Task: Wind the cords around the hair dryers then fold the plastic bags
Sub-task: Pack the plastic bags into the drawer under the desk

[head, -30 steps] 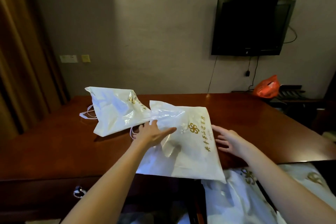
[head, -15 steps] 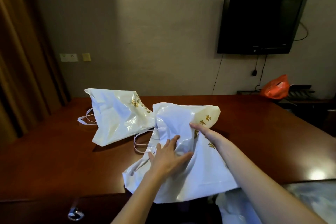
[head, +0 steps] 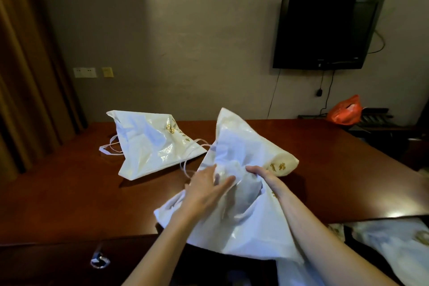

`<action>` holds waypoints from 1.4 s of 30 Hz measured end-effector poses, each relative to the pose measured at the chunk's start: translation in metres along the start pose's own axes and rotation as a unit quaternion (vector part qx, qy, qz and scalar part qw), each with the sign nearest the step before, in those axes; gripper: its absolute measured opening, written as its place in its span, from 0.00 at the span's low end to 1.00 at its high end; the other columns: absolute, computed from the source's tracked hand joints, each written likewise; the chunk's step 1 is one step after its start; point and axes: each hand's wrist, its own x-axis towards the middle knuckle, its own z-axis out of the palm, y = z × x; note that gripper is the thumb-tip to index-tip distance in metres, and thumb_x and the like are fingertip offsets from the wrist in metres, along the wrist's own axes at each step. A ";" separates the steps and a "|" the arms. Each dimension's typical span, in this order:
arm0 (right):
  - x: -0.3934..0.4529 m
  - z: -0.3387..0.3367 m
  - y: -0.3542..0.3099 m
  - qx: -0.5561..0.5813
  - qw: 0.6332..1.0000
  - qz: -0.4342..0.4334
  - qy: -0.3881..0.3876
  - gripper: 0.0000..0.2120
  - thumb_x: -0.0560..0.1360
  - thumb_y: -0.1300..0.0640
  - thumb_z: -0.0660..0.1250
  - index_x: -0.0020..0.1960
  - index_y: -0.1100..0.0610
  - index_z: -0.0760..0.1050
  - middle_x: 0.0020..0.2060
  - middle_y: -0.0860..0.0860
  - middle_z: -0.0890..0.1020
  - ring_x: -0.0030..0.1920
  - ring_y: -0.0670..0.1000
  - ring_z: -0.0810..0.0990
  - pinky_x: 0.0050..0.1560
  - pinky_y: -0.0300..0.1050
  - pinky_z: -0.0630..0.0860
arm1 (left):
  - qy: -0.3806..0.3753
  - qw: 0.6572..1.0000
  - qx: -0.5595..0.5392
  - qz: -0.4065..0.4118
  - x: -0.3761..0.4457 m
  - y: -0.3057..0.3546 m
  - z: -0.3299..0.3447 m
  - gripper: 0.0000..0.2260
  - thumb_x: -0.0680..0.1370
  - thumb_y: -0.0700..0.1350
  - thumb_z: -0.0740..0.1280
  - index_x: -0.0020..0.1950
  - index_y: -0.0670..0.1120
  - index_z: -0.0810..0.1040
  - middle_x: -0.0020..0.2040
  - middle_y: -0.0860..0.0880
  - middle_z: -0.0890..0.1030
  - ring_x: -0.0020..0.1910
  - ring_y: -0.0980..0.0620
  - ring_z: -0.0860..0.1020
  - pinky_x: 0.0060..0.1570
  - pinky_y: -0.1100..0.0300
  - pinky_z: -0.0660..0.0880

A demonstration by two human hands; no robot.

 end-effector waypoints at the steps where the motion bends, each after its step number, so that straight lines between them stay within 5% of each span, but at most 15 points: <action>1: -0.006 -0.004 0.001 0.021 1.000 -0.010 -0.007 0.07 0.75 0.58 0.67 0.51 0.59 0.77 0.42 0.59 0.83 0.40 0.57 0.81 0.48 0.51 0.76 | 0.032 0.998 0.047 -0.008 0.001 0.001 -0.006 0.35 0.75 0.68 0.61 0.77 0.52 0.63 0.76 0.48 0.67 0.73 0.46 0.65 0.71 0.38 0.60; 4: -0.020 -0.020 -0.001 0.054 0.997 -0.055 0.009 0.17 0.68 0.56 0.71 0.55 0.57 0.77 0.50 0.61 0.82 0.47 0.61 0.81 0.57 0.58 0.76 | -0.006 0.996 0.080 -0.043 0.003 0.008 -0.017 0.47 0.68 0.76 0.59 0.80 0.52 0.54 0.80 0.50 0.54 0.79 0.45 0.52 0.74 0.35 0.50; 6: -0.035 -0.034 -0.001 0.054 0.995 -0.077 0.015 0.26 0.64 0.54 0.73 0.61 0.57 0.77 0.52 0.61 0.82 0.49 0.61 0.81 0.58 0.57 0.76 | -0.081 0.996 -0.007 -0.040 0.007 0.022 -0.014 0.56 0.59 0.80 0.60 0.80 0.50 0.53 0.81 0.49 0.53 0.79 0.44 0.54 0.75 0.42 0.54; 10: -0.070 -0.067 0.000 0.079 0.993 -0.084 -0.022 0.24 0.68 0.53 0.72 0.63 0.58 0.77 0.55 0.61 0.82 0.51 0.61 0.82 0.58 0.55 0.76 | -0.235 0.946 -0.221 0.024 0.000 0.065 0.023 0.26 0.73 0.62 0.69 0.67 0.53 0.73 0.70 0.49 0.75 0.65 0.51 0.76 0.67 0.56 0.70; 14: -0.102 -0.103 -0.005 0.126 0.980 -0.147 -0.036 0.32 0.65 0.53 0.77 0.66 0.57 0.74 0.59 0.59 0.80 0.57 0.59 0.81 0.57 0.53 0.77 | -0.306 0.902 -0.303 0.034 -0.011 0.110 0.069 0.29 0.69 0.60 0.74 0.65 0.47 0.78 0.58 0.46 0.83 0.58 0.46 0.82 0.64 0.50 0.75; 16: -0.114 -0.123 -0.007 0.135 0.972 -0.187 0.034 0.38 0.60 0.54 0.79 0.68 0.58 0.72 0.58 0.58 0.81 0.53 0.55 0.83 0.47 0.47 0.80 | -0.317 0.900 -0.298 0.026 -0.016 0.133 0.094 0.31 0.62 0.58 0.78 0.62 0.47 0.78 0.55 0.47 0.84 0.54 0.47 0.83 0.58 0.52 0.78; 18: -0.129 -0.145 -0.005 0.092 0.958 -0.236 0.134 0.45 0.55 0.53 0.82 0.69 0.57 0.70 0.56 0.54 0.82 0.51 0.53 0.83 0.43 0.44 0.80 | -0.341 0.895 -0.286 0.031 -0.027 0.149 0.124 0.22 0.67 0.49 0.79 0.59 0.47 0.79 0.50 0.49 0.85 0.48 0.51 0.84 0.49 0.57 0.79; 20: -0.149 -0.170 0.004 -0.015 0.935 -0.269 0.231 0.37 0.61 0.54 0.80 0.66 0.54 0.69 0.54 0.49 0.81 0.51 0.50 0.82 0.45 0.43 0.79 | -0.353 0.891 -0.286 0.027 -0.045 0.154 0.157 0.16 0.72 0.42 0.76 0.59 0.45 0.80 0.48 0.48 0.85 0.46 0.51 0.84 0.45 0.59 0.80; 24: -0.194 -0.231 0.017 -0.097 0.905 -0.253 0.328 0.34 0.59 0.45 0.80 0.60 0.54 0.73 0.53 0.50 0.81 0.52 0.52 0.81 0.52 0.48 0.77 | -0.391 0.877 -0.278 0.014 -0.070 0.161 0.209 0.16 0.70 0.43 0.77 0.57 0.47 0.82 0.50 0.47 0.86 0.49 0.48 0.84 0.53 0.51 0.81; 27: -0.224 -0.273 0.008 -0.168 0.824 -0.312 0.442 0.37 0.54 0.37 0.80 0.53 0.59 0.77 0.52 0.58 0.82 0.51 0.54 0.81 0.53 0.52 0.78 | -0.444 0.860 -0.252 0.011 -0.080 0.170 0.239 0.16 0.70 0.43 0.77 0.57 0.47 0.83 0.51 0.47 0.86 0.50 0.48 0.84 0.56 0.51 0.80; 31: -0.244 -0.308 -0.006 -0.397 0.683 -0.210 0.576 0.56 0.62 0.39 0.77 0.76 0.62 0.51 0.76 0.57 0.54 0.76 0.57 0.54 0.73 0.61 0.53 | -0.468 0.849 -0.242 0.018 -0.092 0.183 0.265 0.21 0.67 0.44 0.77 0.60 0.49 0.81 0.53 0.48 0.85 0.54 0.47 0.82 0.60 0.49 0.77; 34: -0.251 -0.317 -0.021 -0.516 0.578 -0.302 0.555 0.51 0.67 0.40 0.74 0.78 0.53 0.49 0.77 0.50 0.52 0.77 0.54 0.50 0.72 0.67 0.46 | -0.482 0.852 -0.206 0.016 -0.091 0.192 0.274 0.22 0.66 0.45 0.78 0.59 0.51 0.80 0.54 0.48 0.85 0.54 0.45 0.82 0.58 0.50 0.79; 35: -0.248 -0.320 -0.026 -0.562 0.585 -0.311 0.495 0.45 0.69 0.38 0.71 0.78 0.48 0.52 0.77 0.47 0.54 0.77 0.53 0.50 0.72 0.69 0.46 | -0.488 0.853 -0.184 0.023 -0.091 0.194 0.277 0.26 0.63 0.47 0.79 0.60 0.52 0.79 0.55 0.48 0.84 0.55 0.45 0.82 0.57 0.50 0.79; 38: -0.227 -0.340 -0.029 -0.644 0.681 -0.189 0.294 0.38 0.67 0.23 0.56 0.74 0.36 0.56 0.76 0.41 0.56 0.77 0.51 0.52 0.73 0.69 0.49 | -0.525 0.840 -0.130 0.048 -0.093 0.192 0.290 0.39 0.54 0.52 0.82 0.64 0.53 0.77 0.59 0.50 0.82 0.59 0.46 0.80 0.61 0.48 0.77; 42: -0.219 -0.369 -0.026 -0.614 0.762 -0.034 0.202 0.26 0.75 0.32 0.56 0.70 0.41 0.69 0.72 0.43 0.67 0.73 0.48 0.64 0.72 0.46 0.59 | -0.557 0.822 -0.072 0.093 -0.112 0.197 0.298 0.25 0.68 0.43 0.78 0.60 0.53 0.72 0.61 0.54 0.75 0.61 0.51 0.74 0.62 0.59 0.73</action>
